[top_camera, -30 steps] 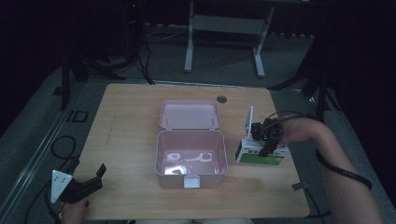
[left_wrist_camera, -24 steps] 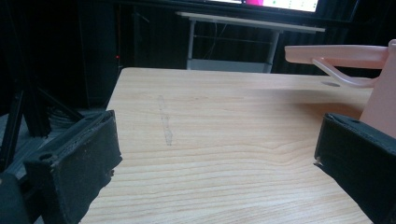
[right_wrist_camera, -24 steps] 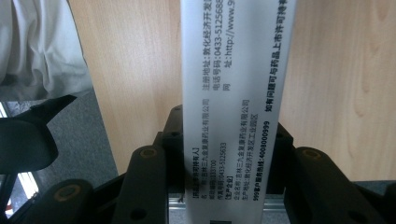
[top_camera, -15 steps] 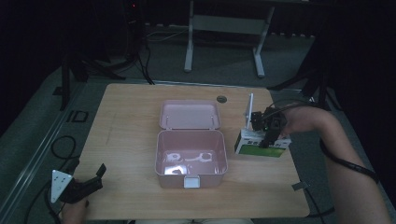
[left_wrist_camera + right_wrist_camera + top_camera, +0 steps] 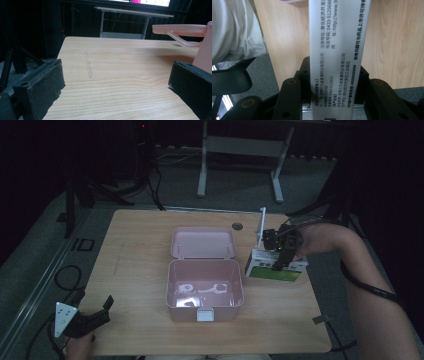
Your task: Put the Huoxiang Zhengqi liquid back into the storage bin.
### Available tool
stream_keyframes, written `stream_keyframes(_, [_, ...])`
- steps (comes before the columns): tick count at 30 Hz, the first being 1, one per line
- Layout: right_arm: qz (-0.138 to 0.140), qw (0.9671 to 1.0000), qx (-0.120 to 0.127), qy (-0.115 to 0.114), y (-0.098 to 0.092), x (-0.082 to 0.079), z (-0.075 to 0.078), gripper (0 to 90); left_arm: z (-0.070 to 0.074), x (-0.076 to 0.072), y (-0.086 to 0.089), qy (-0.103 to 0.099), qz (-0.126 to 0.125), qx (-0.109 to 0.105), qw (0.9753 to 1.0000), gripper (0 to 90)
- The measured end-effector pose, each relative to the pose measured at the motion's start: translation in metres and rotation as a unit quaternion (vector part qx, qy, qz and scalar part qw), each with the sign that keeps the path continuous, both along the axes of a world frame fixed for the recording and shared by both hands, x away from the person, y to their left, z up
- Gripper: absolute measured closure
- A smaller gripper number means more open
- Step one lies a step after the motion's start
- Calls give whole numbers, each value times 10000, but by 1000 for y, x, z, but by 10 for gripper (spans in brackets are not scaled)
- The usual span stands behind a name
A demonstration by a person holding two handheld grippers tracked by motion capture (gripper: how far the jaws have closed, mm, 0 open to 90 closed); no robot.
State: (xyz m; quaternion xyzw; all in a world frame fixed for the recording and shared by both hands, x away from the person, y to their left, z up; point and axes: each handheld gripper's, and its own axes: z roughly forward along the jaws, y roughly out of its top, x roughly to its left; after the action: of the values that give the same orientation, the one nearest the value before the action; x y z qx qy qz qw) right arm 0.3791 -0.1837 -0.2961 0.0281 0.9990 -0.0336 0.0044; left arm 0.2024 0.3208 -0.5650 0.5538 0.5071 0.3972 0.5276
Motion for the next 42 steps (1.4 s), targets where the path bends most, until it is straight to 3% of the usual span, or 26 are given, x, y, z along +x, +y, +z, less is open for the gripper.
stream_keyframes(7, [97,9999,75,3,25,-3,10,625,0,0,0,-16,-1,1,10000,2])
stream_keyframes(15, [367,9993,89,58,63,-7,7,624,0,-1,0,-36,-3,-5,10000,2])
stream_keyframes(31, [757,9969,-14,209,132,-12,-14,625,0,-1,1,-55,-14,-4,10000,2])
stream_keyframes(40, [916,9954,48,281,152,-15,-28,624,-1,-1,1,-79,-30,-28,10000,2])
stream_keyframes(42, [993,9946,6,315,158,-16,-39,624,-1,-1,1,-84,-33,-44,9999,2])
